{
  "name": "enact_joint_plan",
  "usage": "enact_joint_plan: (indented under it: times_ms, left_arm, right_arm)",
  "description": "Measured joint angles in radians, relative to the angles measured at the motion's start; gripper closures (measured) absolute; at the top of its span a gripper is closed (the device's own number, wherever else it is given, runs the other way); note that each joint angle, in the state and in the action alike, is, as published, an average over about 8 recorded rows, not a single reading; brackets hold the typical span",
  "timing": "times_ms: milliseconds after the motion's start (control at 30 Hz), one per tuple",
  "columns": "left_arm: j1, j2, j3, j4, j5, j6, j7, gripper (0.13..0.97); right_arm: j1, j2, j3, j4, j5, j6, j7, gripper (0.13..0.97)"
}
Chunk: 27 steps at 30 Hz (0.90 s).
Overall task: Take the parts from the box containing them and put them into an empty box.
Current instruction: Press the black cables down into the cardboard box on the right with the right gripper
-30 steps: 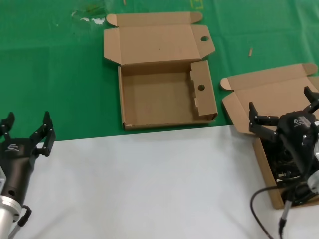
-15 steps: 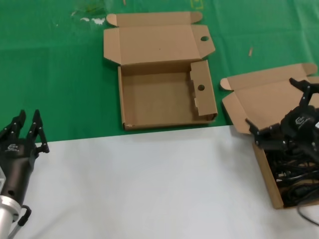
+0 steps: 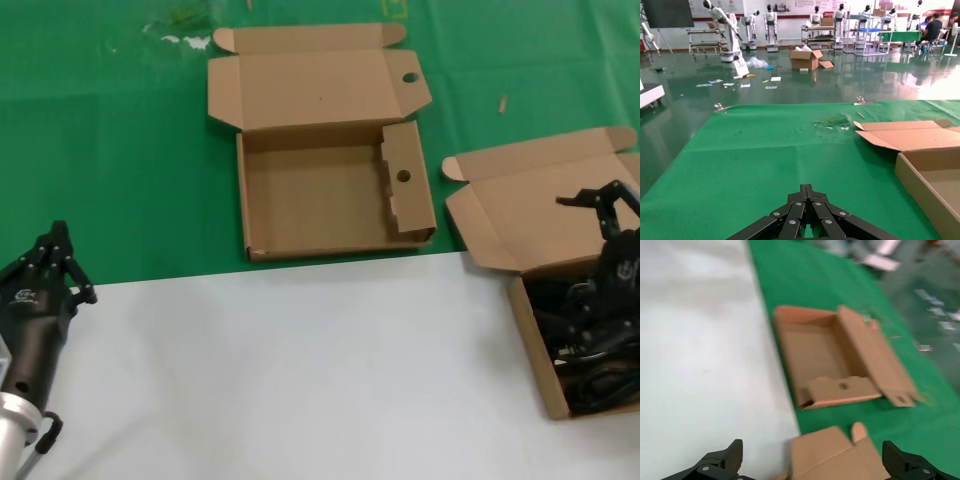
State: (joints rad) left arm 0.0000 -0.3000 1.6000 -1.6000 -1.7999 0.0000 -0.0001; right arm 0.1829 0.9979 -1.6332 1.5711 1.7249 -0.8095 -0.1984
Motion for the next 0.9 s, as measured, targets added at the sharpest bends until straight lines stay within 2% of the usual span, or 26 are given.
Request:
enact_joint_plan:
  times_ms: [233, 467, 667, 900]
  left_arm:
    - [0.000, 0.000, 0.000, 0.000, 0.000, 0.000, 0.000, 0.955]
    - [0.000, 0.000, 0.000, 0.000, 0.000, 0.000, 0.000, 0.957]
    - [0.000, 0.000, 0.000, 0.000, 0.000, 0.000, 0.000, 0.957]
    - [0.000, 0.000, 0.000, 0.000, 0.000, 0.000, 0.000, 0.957]
  right_arm:
    - [0.202, 0.080, -0.123, -0.086, -0.062, -0.233, -0.055, 0.129]
    - [0.392, 0.093, -0.237, -0.166, -0.167, -0.424, -0.094, 0.129]
    - [0.522, 0.062, -0.310, -0.251, -0.249, -0.516, -0.157, 0.129]
    - [0.613, 0.014, -0.365, -0.349, -0.314, -0.556, -0.219, 0.151]
